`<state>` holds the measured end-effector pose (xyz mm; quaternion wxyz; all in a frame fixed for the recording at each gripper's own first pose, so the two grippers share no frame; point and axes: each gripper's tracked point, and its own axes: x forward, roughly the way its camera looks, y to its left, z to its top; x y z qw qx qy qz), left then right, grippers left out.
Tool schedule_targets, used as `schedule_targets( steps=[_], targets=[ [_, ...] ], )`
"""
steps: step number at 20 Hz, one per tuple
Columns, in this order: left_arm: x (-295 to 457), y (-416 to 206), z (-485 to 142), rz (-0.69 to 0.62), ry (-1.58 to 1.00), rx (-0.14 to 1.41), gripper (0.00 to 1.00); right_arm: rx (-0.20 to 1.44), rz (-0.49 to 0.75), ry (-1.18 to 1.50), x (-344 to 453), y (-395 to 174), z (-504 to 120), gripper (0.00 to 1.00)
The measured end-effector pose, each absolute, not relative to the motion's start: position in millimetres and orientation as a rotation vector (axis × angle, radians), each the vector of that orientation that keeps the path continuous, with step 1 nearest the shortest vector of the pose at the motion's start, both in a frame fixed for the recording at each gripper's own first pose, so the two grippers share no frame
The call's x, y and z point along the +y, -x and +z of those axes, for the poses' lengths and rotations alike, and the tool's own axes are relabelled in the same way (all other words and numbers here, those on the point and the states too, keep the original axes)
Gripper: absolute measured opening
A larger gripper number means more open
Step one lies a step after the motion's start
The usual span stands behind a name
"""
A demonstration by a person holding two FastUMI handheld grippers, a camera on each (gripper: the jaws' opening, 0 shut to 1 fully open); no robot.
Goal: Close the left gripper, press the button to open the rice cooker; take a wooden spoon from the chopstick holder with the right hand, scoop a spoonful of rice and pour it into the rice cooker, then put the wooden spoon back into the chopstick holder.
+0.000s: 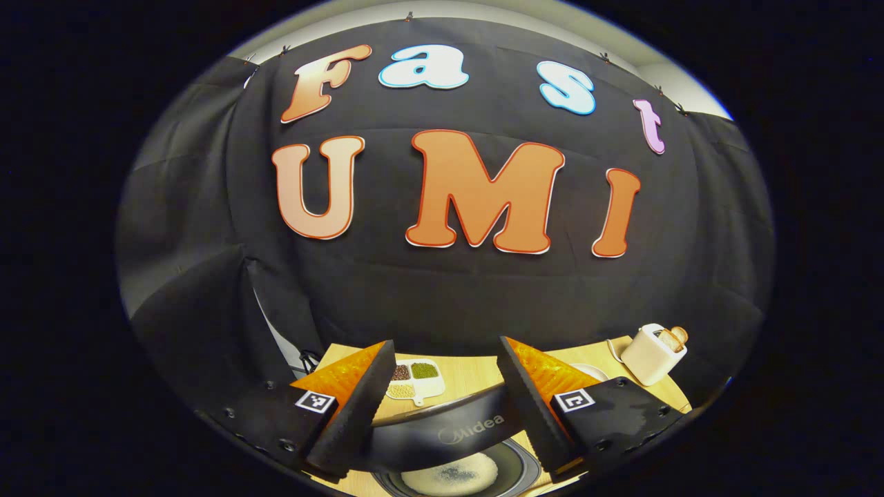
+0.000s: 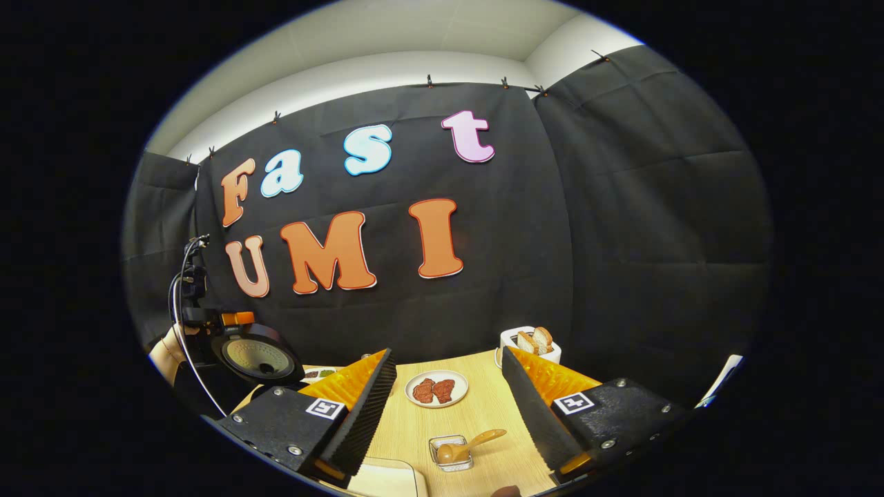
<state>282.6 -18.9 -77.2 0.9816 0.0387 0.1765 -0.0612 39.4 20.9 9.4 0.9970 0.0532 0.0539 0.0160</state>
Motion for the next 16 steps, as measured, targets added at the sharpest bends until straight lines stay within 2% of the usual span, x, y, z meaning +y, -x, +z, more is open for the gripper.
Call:
schedule_targets(
  steps=[1,8,16],
  targets=[
    [-21.8,-276.7,-81.1,-0.133,-0.088,0.36,0.97,0.104,0.036,-0.108,23.1,-38.5,12.0,0.95],
    [-42.9,-214.3,-122.0,-0.223,-0.065,0.434,0.99,0.102,0.07,-0.074,41.0,-31.0,12.0,0.94],
    [-53.9,-150.3,-194.7,-0.246,-0.058,0.474,0.97,0.148,0.089,-0.065,49.2,-25.7,-3.6,0.94]
  ],
)
